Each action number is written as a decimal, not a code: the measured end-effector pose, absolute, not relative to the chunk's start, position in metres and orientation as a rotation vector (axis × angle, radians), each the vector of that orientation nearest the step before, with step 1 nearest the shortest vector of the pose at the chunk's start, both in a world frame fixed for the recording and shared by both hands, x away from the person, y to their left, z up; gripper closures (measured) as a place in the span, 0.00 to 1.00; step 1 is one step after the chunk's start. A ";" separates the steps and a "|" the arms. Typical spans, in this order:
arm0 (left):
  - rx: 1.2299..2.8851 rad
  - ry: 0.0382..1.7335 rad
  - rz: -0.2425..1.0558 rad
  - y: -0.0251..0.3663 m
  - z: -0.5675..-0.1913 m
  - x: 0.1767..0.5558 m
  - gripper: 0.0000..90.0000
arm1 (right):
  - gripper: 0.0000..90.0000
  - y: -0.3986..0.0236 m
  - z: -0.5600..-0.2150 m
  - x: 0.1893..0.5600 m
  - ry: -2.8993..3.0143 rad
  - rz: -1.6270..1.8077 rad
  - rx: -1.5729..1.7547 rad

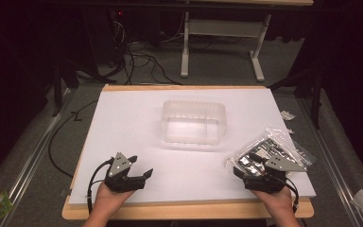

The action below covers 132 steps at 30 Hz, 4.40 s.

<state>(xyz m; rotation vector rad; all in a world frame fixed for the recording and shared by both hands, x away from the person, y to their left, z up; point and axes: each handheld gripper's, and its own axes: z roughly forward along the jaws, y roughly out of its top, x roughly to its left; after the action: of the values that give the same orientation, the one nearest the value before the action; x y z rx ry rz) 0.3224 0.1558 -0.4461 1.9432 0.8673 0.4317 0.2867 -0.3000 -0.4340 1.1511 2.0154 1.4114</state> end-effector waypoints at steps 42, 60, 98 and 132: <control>1.975 0.839 0.425 0.154 -0.447 0.323 0.27 | 0.61 -0.293 -0.461 0.288 2.344 1.006 1.167; 1.971 0.840 0.423 0.153 -0.447 0.323 0.28 | 1.00 -0.282 -0.457 0.283 2.348 1.015 1.090; 1.971 0.836 0.429 0.155 -0.446 0.323 0.28 | 0.62 -0.273 -0.442 0.283 2.265 1.265 1.092; 1.985 0.821 0.436 0.154 -0.447 0.323 0.29 | 0.42 -0.414 -0.458 0.289 1.783 1.236 1.595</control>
<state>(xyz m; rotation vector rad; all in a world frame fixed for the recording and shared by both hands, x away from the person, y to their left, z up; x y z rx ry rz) 0.3226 0.1540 -0.4468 1.9847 0.8212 0.4357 0.2892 -0.4142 -0.4578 1.5950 1.7830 1.2356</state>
